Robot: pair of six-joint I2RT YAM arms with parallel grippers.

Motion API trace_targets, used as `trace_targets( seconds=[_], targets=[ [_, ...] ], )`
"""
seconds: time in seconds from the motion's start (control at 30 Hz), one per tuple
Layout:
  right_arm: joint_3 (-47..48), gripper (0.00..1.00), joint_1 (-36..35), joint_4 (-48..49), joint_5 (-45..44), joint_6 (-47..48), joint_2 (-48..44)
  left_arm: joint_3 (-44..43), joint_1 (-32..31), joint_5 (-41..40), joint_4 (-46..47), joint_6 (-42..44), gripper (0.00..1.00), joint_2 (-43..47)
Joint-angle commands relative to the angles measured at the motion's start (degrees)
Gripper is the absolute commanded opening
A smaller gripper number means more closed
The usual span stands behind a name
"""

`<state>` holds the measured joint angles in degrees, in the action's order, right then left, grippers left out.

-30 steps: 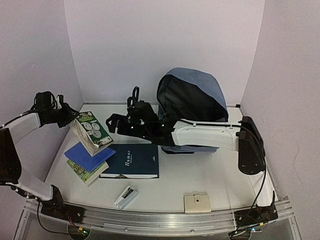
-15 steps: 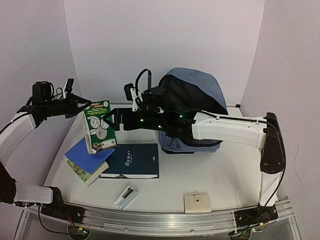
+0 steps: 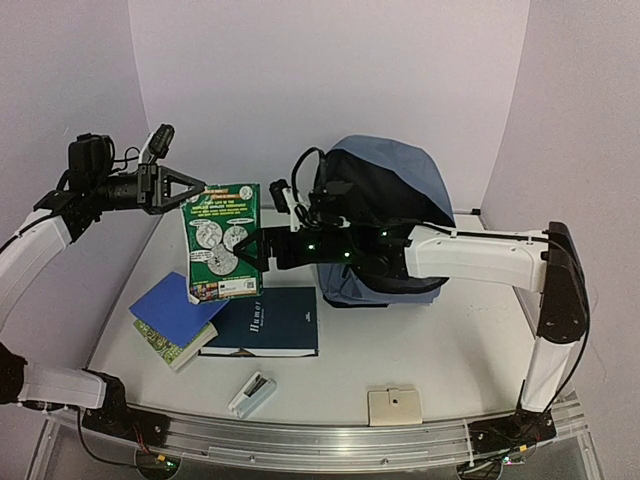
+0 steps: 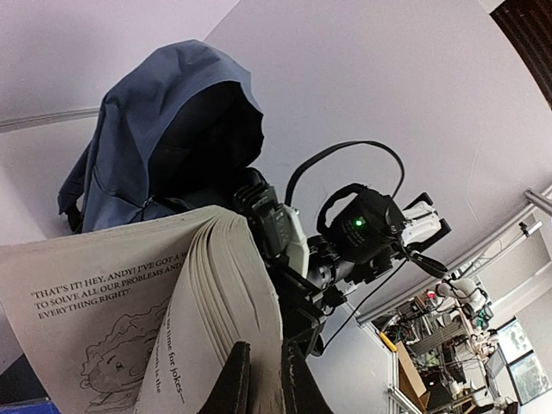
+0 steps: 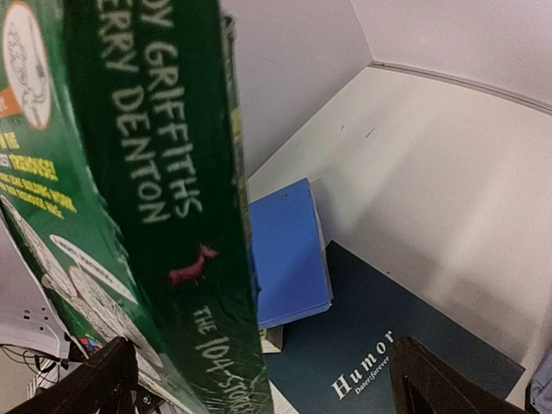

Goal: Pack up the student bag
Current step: Pick up the book from the center of the board.

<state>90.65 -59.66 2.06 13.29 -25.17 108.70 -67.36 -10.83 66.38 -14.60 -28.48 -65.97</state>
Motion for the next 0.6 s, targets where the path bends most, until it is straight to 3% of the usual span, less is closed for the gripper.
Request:
trace_targets(
  seconds=[0.0,0.1,0.2,0.3,0.33,0.37,0.43,0.5,0.57],
  targets=[
    [-1.6,0.97,-0.4,7.0,9.7,1.5,-3.8,-4.5,-1.0,5.7,5.9,-1.0,0.0,-0.2],
    [-3.2,0.91,-0.4,10.8,13.2,1.8,-4.8,-4.5,-1.1,6.6,6.8,-1.4,0.0,-0.1],
    [-4.6,0.75,-0.4,13.8,14.1,1.6,-6.0,-4.2,-1.3,7.2,7.7,-2.0,0.0,0.0],
    [-6.7,0.45,-0.4,17.1,14.4,0.9,-7.9,-3.8,-1.2,5.8,6.2,-0.7,0.01,0.2],
    [-7.7,0.35,-0.4,18.3,14.1,0.5,-8.9,-3.8,-1.2,4.6,4.6,0.3,0.06,0.3],
    [-8.5,0.27,-0.4,19.2,13.4,0.3,-9.7,-3.7,-1.2,3.5,3.3,1.6,0.15,0.3],
    [-10.5,0.12,-0.4,20.1,11.1,0.3,-12.1,-3.5,-1.2,-0.6,-0.1,4.6,0.48,0.4],
    [-12.3,0.01,-0.4,20.2,8.8,0.9,-15.1,-2.9,-1.3,-4.9,-1.8,6.4,0.75,0.5],
    [-14.3,0.0,-0.4,20.2,6.4,2.1,-18.0,-2.6,-1.2,-7.9,-2.9,7.3,0.92,-0.3]
  ],
)
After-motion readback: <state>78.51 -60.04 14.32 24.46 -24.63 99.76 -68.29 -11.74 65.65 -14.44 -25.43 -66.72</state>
